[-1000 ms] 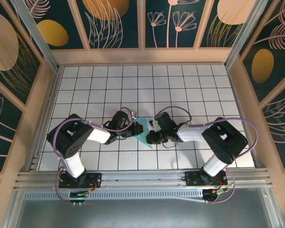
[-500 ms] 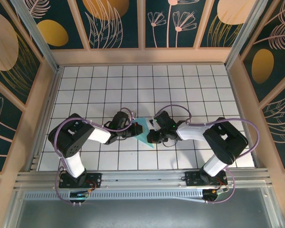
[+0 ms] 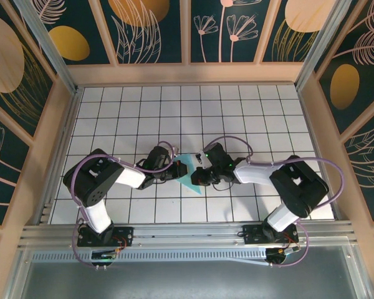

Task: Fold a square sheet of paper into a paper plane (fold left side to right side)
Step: Fourth fold the wing at the center of the table.

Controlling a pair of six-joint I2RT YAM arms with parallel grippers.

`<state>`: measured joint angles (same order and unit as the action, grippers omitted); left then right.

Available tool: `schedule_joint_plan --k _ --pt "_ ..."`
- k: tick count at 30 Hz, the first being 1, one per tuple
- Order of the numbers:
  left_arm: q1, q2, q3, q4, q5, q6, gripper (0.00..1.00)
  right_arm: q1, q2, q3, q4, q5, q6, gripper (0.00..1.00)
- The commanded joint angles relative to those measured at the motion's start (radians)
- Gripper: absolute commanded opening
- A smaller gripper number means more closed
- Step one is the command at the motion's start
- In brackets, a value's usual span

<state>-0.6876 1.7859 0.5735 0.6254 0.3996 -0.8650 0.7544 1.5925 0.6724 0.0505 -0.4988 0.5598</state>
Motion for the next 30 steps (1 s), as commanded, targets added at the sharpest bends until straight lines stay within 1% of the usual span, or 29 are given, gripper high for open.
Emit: schedule_joint_plan --k 1,7,15,22,30 --pt "-0.001 0.023 -0.012 -0.075 -0.048 0.030 0.00 -0.004 0.043 0.043 0.036 -0.012 0.004 0.00" --pt "-0.001 0.021 -0.014 -0.076 -0.054 0.024 0.00 -0.003 0.085 0.056 0.040 0.008 0.003 0.00" --pt "-0.001 0.024 -0.007 -0.107 -0.079 0.020 0.00 0.002 0.109 0.045 -0.048 0.043 -0.026 0.00" --pt "-0.001 0.035 -0.008 -0.126 -0.111 0.000 0.00 0.021 0.076 0.014 -0.095 0.043 -0.036 0.00" --pt "-0.001 0.044 -0.004 -0.136 -0.119 -0.006 0.00 0.024 0.033 -0.010 -0.152 0.080 -0.046 0.00"
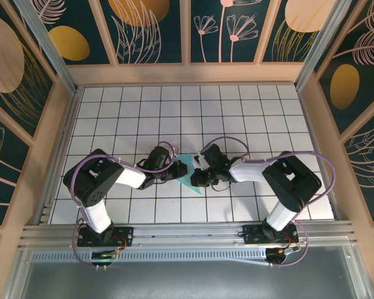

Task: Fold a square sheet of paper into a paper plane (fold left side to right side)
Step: Fourth fold the wing at the center of the table.

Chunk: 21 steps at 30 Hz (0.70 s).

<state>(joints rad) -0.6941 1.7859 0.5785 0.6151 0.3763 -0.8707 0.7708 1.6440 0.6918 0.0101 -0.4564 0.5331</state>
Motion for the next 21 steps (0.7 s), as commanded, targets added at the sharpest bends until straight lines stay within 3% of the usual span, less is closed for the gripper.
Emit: schedule_joint_plan --k 1,10,21 --pt "0.005 0.044 -0.009 -0.127 -0.097 -0.001 0.00 0.009 -0.021 -0.029 -0.116 0.036 -0.020 0.00" --pt "0.006 0.041 -0.004 -0.131 -0.091 0.004 0.00 0.004 -0.111 0.020 -0.154 0.033 -0.026 0.00" --pt "0.006 0.042 0.005 -0.143 -0.091 0.009 0.00 0.007 -0.140 -0.083 -0.013 -0.063 0.054 0.00"
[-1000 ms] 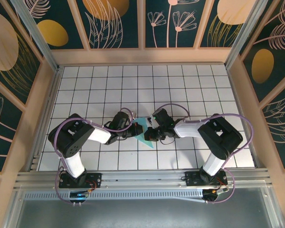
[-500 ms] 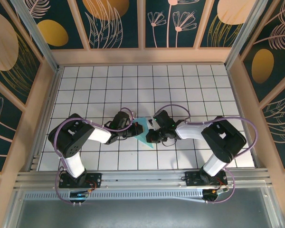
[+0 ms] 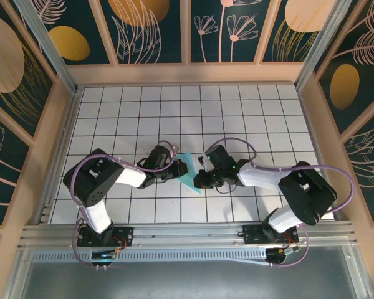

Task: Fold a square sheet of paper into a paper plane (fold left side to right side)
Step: Fourth fold the wing at the center of the table.

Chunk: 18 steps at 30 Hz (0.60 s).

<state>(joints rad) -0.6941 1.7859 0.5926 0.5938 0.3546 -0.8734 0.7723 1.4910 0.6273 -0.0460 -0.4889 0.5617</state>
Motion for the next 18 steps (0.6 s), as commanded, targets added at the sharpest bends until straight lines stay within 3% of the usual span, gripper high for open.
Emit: schedule_joint_plan --k 1,18 --pt "0.006 0.041 -0.011 -0.120 -0.069 0.013 0.00 0.005 0.017 -0.021 0.050 -0.035 0.027 0.00" --pt "0.005 0.050 -0.012 -0.123 -0.069 0.014 0.00 0.004 0.075 -0.056 0.042 -0.029 0.024 0.00"
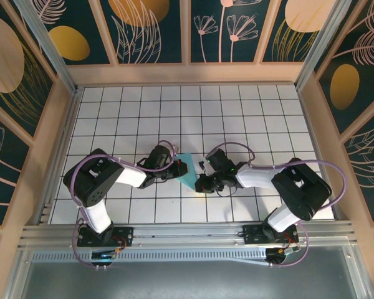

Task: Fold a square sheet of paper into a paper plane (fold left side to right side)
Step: Fourth fold the wing at the center of the table.

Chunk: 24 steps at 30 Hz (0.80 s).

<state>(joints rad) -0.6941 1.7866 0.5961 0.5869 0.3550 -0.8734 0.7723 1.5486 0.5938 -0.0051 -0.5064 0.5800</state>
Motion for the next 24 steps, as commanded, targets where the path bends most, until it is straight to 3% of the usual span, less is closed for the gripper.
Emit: schedule_joint_plan --k 1,24 --pt "0.005 0.050 -0.016 -0.114 -0.070 0.013 0.00 0.005 0.017 -0.026 0.003 -0.014 0.007 0.00" --pt "0.005 0.050 -0.021 -0.116 -0.076 0.010 0.00 -0.028 -0.045 -0.023 0.075 -0.060 0.001 0.00"
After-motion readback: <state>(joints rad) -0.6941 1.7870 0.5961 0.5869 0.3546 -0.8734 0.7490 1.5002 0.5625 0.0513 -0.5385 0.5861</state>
